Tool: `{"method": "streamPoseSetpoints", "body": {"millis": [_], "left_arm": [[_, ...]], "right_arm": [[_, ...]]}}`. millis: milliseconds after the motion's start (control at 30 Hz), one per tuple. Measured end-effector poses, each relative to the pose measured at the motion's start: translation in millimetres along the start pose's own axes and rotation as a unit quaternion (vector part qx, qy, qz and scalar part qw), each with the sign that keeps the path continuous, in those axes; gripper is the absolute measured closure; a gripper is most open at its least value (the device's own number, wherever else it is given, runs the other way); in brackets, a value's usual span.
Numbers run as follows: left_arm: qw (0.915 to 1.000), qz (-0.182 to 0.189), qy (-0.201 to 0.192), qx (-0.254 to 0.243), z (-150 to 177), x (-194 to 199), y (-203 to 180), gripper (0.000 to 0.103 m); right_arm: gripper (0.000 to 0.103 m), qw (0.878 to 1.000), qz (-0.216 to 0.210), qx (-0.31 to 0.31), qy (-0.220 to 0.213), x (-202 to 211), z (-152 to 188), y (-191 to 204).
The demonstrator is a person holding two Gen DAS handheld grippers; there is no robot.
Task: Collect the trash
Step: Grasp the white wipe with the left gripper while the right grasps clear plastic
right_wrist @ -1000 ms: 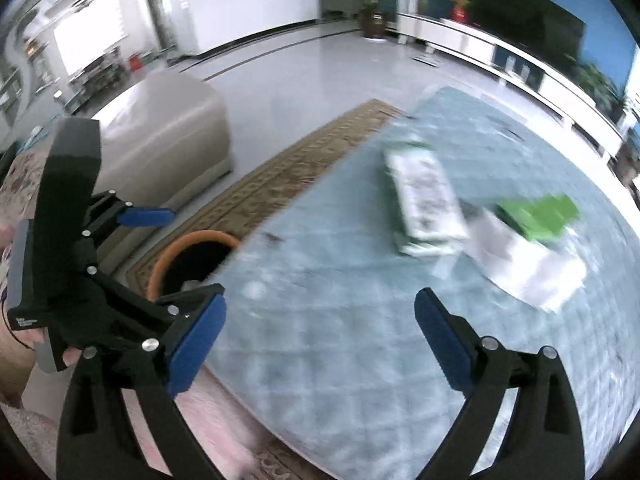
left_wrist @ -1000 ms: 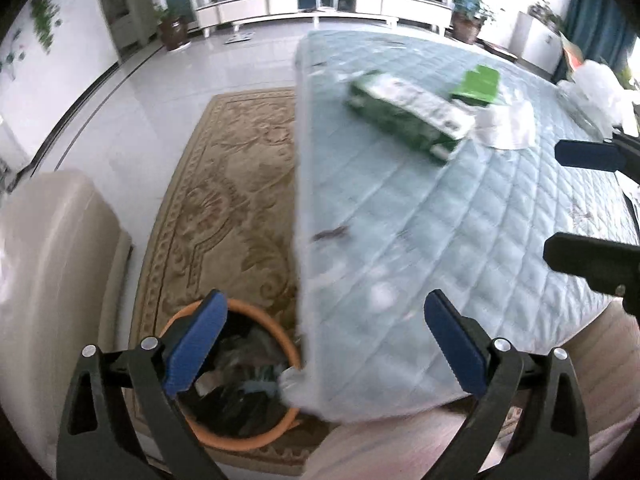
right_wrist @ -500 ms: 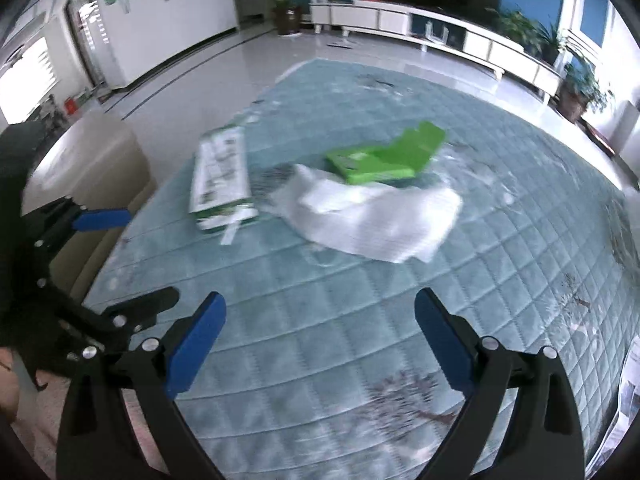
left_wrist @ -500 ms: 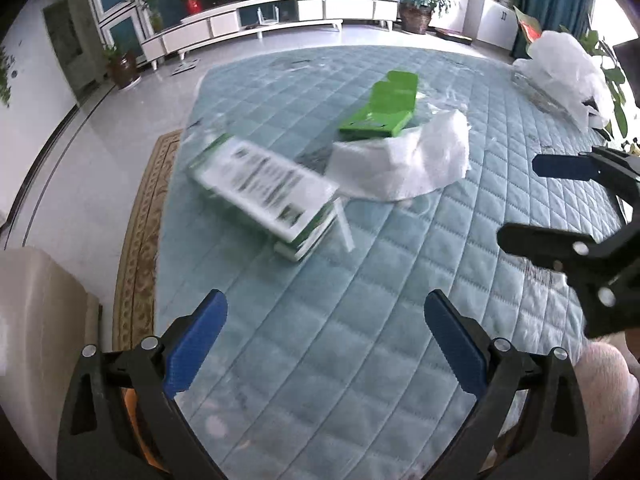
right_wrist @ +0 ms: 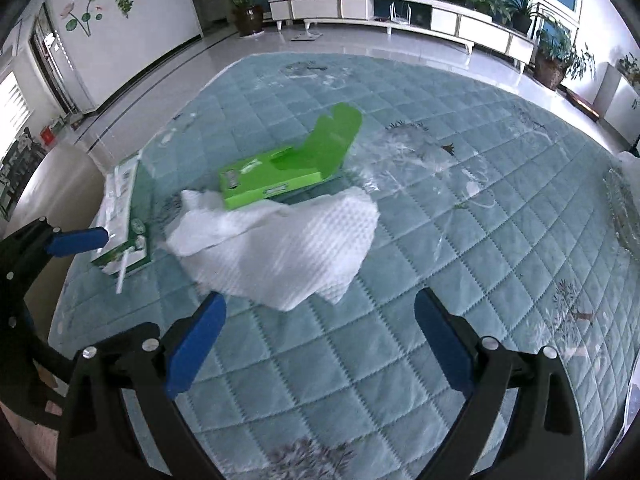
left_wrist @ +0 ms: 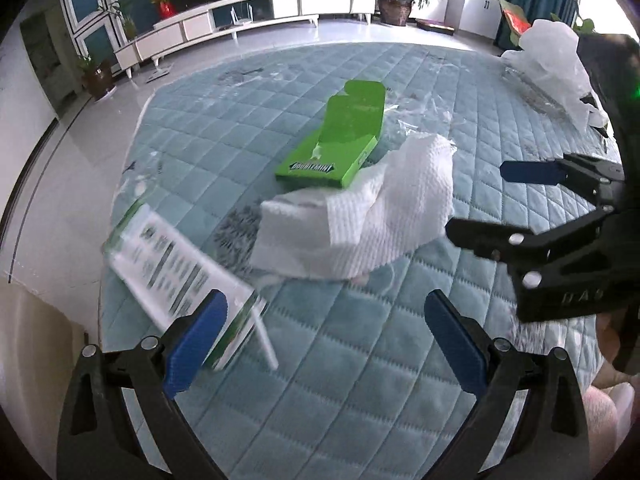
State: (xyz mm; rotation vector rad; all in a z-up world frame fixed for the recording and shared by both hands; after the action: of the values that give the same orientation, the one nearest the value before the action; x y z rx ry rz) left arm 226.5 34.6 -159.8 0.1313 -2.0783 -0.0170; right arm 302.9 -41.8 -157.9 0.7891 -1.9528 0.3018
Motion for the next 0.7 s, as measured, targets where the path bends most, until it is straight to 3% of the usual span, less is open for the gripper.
{"method": "streamPoseSetpoints", "body": {"millis": [167,433,600,633,700], "left_arm": [[1.0,-0.008,0.001,-0.003,-14.8,-17.5,-3.6,0.006],[0.9996,0.021,0.005,-0.02,-20.8,-44.4,-9.7,0.006],[0.999,0.029,-0.018,-0.03,-24.7,-44.9,-12.6,0.006],[0.9988,0.032,-0.021,-0.029,-25.3,-44.7,-12.5,0.006],[0.9981,0.047,-0.027,-0.029,-26.6,-45.1,-13.7,0.012]], "right_arm": [[0.01,1.0,-0.002,-0.005,0.003,-10.8,-5.4,-9.1],[0.01,0.999,-0.03,0.024,0.01,-26.9,-9.6,-10.6],[0.01,0.998,-0.049,0.03,0.005,-33.2,-12.2,-10.6],[0.012,0.998,-0.056,0.026,0.005,-34.1,-12.9,-11.1],[0.033,0.997,-0.074,0.023,0.012,-36.8,-12.0,-9.6]]}}
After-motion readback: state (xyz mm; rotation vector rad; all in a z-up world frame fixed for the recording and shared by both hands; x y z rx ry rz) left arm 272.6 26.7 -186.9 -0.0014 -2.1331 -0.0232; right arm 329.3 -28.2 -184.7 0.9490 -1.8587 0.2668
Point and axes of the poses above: each gripper's, at about its wrist camera, not at the fingertips, and x roughly against the way its jaws point, y to its left, z to its underside, the point moved 7 cm from there along -x, roughly the way its jaws point, and after that the axes turned 4 degrees about -z, right-handed, at the moved point
